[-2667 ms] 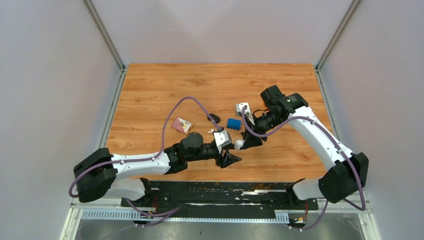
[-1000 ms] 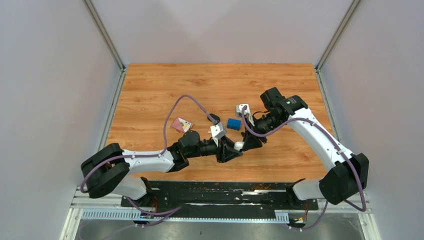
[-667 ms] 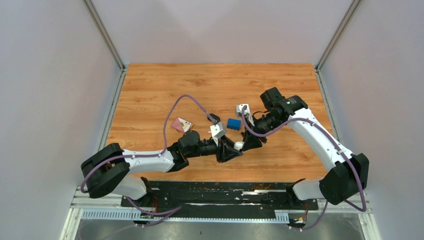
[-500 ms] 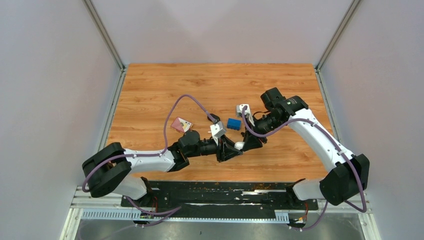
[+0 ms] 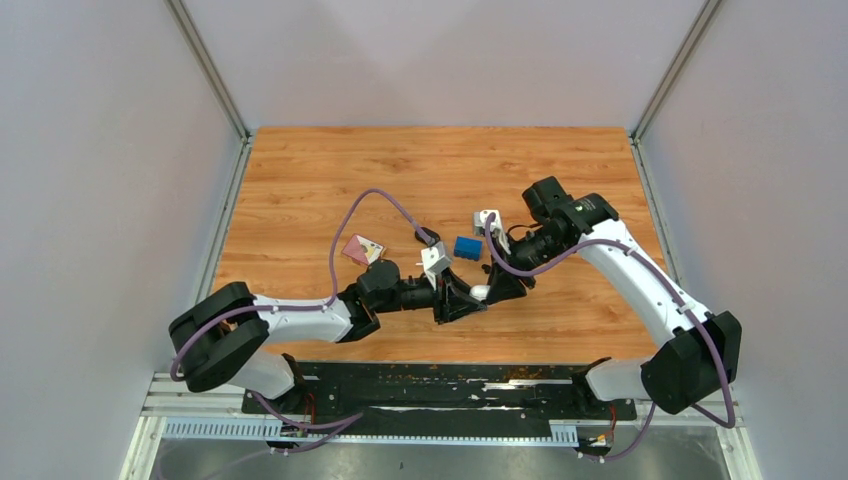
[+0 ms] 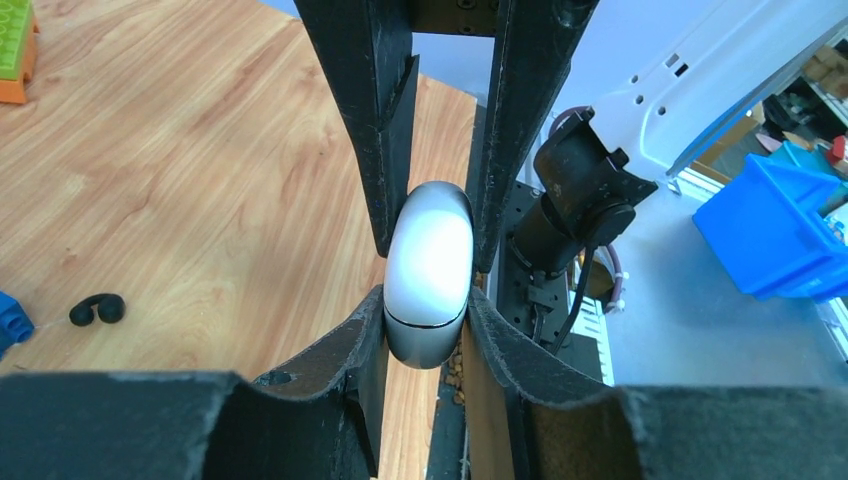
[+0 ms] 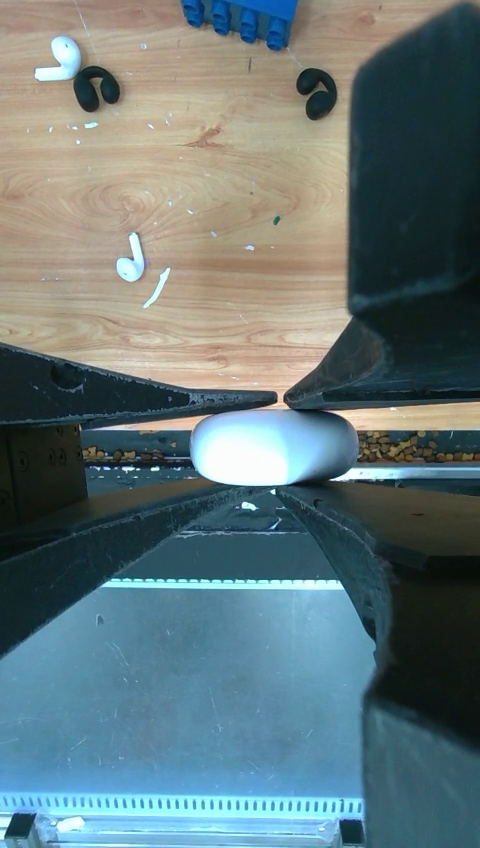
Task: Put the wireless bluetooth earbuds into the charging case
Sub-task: Open the charging case.
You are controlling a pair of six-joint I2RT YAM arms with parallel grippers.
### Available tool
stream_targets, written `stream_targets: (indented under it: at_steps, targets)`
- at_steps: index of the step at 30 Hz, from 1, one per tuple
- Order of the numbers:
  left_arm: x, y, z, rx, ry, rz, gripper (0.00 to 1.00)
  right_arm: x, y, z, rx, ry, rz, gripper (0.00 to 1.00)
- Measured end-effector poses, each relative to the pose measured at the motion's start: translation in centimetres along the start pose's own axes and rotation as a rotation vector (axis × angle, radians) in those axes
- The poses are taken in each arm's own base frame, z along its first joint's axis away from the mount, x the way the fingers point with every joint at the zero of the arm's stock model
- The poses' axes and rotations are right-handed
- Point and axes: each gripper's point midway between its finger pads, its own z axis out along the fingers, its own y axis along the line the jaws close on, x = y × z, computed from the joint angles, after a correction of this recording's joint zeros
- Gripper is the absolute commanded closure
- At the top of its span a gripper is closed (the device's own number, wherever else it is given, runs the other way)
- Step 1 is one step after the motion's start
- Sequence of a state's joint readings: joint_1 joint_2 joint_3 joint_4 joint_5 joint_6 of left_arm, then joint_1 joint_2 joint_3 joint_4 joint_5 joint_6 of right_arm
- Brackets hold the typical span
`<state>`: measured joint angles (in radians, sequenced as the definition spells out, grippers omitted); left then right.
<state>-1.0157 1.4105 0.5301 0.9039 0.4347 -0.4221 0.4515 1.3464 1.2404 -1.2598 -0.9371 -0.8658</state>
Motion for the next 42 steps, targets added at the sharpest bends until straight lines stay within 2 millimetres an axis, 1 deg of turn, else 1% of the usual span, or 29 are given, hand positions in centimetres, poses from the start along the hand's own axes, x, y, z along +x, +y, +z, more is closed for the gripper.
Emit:
stream_targets:
  at_steps: [3,6,7,9,12,15,19,22,25,28,30,33,37,42]
  targets:
    - [0.0,-0.1,0.0,0.008,-0.002,-0.005,0.78,0.0,0.0,0.0,0.001,0.000,0.000,0.77]
    - [0.0,0.0,0.0,0.011,-0.002,-0.008,0.89,0.0,0.0,0.0,0.001,0.000,0.000,0.63]
    - [0.0,-0.1,0.0,0.012,-0.001,-0.008,0.91,0.0,0.0,0.0,0.001,0.000,0.001,0.59]
    - [0.0,-0.3,0.0,0.024,0.000,-0.002,0.93,0.0,0.0,0.0,0.003,-0.001,0.000,0.52]
    - [-0.1,-0.6,0.0,0.041,0.000,0.030,0.97,0.0,0.0,0.0,0.000,0.002,0.001,0.47]
    - [-0.3,-0.6,-0.5,0.039,-0.014,0.103,1.00,-0.2,-0.2,0.1,-0.014,0.010,0.011,0.46]
    - [-0.8,-0.6,-1.6,0.021,-0.023,0.236,1.00,-0.5,-0.1,0.4,-0.052,0.017,0.031,0.46]
    - [-1.1,-0.5,-1.9,0.014,-0.023,0.308,1.00,-0.8,0.0,0.4,-0.074,0.019,0.052,0.46]
    - [-0.8,-0.3,-1.9,0.008,-0.014,0.346,1.00,-1.1,-0.2,0.3,-0.082,0.023,0.064,0.46]
    - [-0.2,-0.5,-1.9,0.013,-0.003,0.362,1.00,-1.6,-0.4,0.2,-0.085,0.022,0.067,0.46]
    - [0.1,-1.1,-1.9,0.031,0.001,0.364,1.00,-2.1,-0.7,0.1,-0.081,0.015,0.056,0.46]
    - [0.0,-1.6,-1.9,0.043,-0.022,0.368,1.00,-2.4,-0.8,0.1,-0.083,0.010,0.054,0.46]
    - [-0.3,-1.5,-2.1,0.029,-0.068,0.356,1.00,-2.9,-0.6,-0.1,-0.095,0.000,0.062,0.45]
    - [-0.3,-1.3,-1.8,0.020,-0.119,0.308,1.00,-4.0,-0.7,-1.0,-0.087,-0.042,0.059,0.47]
